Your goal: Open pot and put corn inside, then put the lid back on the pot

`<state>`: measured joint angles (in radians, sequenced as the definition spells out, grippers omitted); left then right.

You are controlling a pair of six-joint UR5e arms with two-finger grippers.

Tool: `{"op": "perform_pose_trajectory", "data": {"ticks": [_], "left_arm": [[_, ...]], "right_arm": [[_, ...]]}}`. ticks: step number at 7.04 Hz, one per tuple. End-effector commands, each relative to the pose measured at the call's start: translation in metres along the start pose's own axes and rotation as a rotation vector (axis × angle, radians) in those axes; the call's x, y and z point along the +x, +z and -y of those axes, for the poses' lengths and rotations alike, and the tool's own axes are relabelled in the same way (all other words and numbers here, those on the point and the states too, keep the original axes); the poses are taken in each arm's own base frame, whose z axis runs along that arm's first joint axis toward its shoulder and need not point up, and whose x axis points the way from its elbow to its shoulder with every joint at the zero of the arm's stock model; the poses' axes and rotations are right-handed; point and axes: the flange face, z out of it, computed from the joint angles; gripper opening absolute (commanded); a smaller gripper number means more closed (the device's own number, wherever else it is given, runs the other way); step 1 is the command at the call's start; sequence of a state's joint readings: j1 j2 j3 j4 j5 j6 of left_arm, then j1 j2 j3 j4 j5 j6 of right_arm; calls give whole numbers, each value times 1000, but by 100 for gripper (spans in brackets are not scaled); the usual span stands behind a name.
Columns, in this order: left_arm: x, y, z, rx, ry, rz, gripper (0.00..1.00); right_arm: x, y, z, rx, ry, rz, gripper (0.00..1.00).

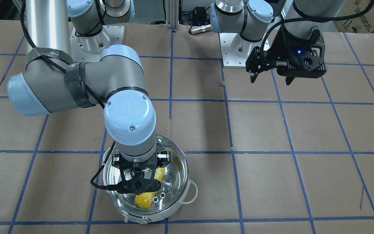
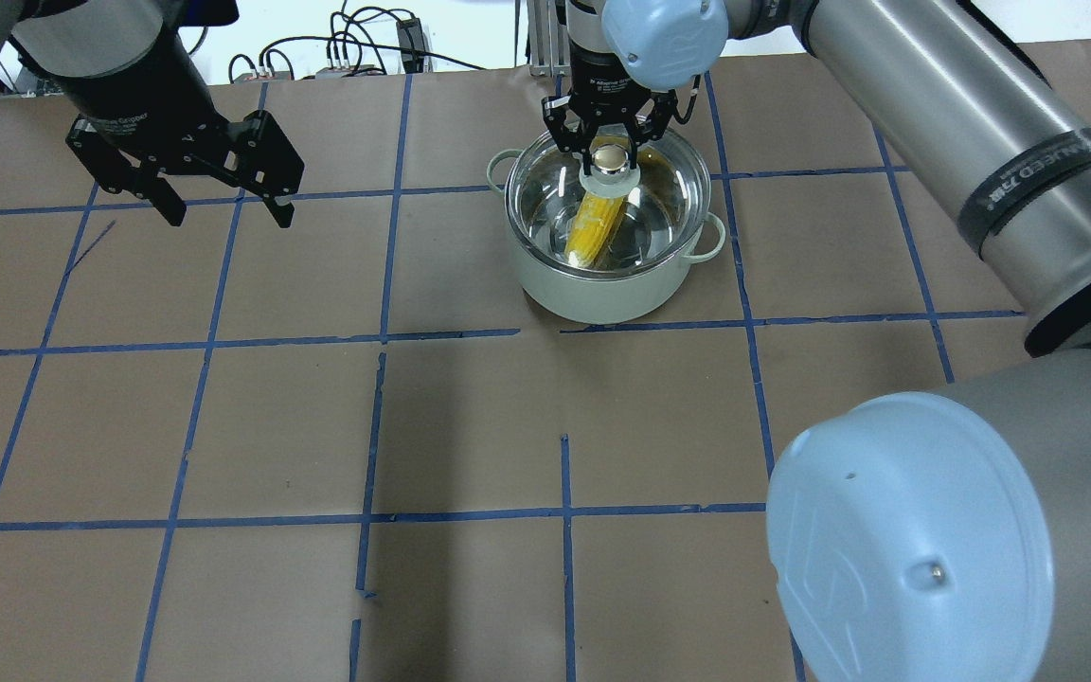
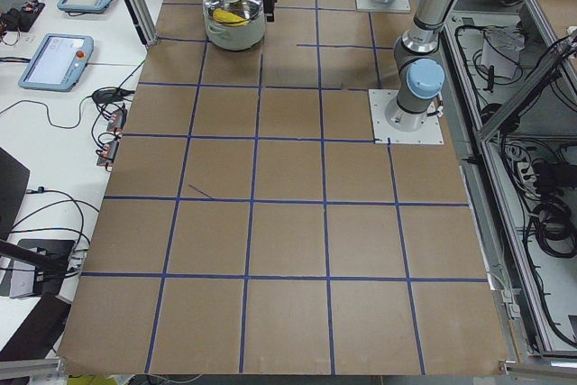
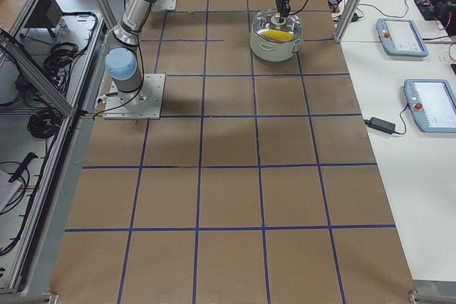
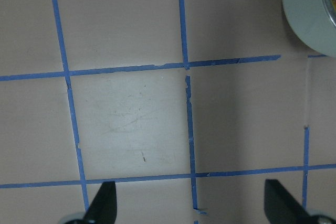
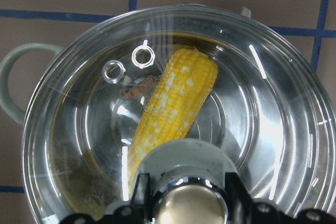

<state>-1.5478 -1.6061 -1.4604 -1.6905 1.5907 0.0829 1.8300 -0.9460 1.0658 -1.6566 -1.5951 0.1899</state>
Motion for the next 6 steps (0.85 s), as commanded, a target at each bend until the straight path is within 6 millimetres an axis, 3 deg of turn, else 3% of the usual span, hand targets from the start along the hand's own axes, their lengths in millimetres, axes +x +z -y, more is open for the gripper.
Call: {"op": "perform_pose_trajectory", "data": {"ticks": [1,3,5,6], "left_arm": [[0,0,0,0,0,0,100],[1,0,0,0,1,0,100],[1,0,0,0,1,0,100],[1,0,0,0,1,0,100]], "right_arm": [[0,3,-1,-5,0,0,4],[0,3,0,1,2,2,5],[0,4,0,-3,0,-1,35],[-1,4,0,-1,-1,1,41]]}}
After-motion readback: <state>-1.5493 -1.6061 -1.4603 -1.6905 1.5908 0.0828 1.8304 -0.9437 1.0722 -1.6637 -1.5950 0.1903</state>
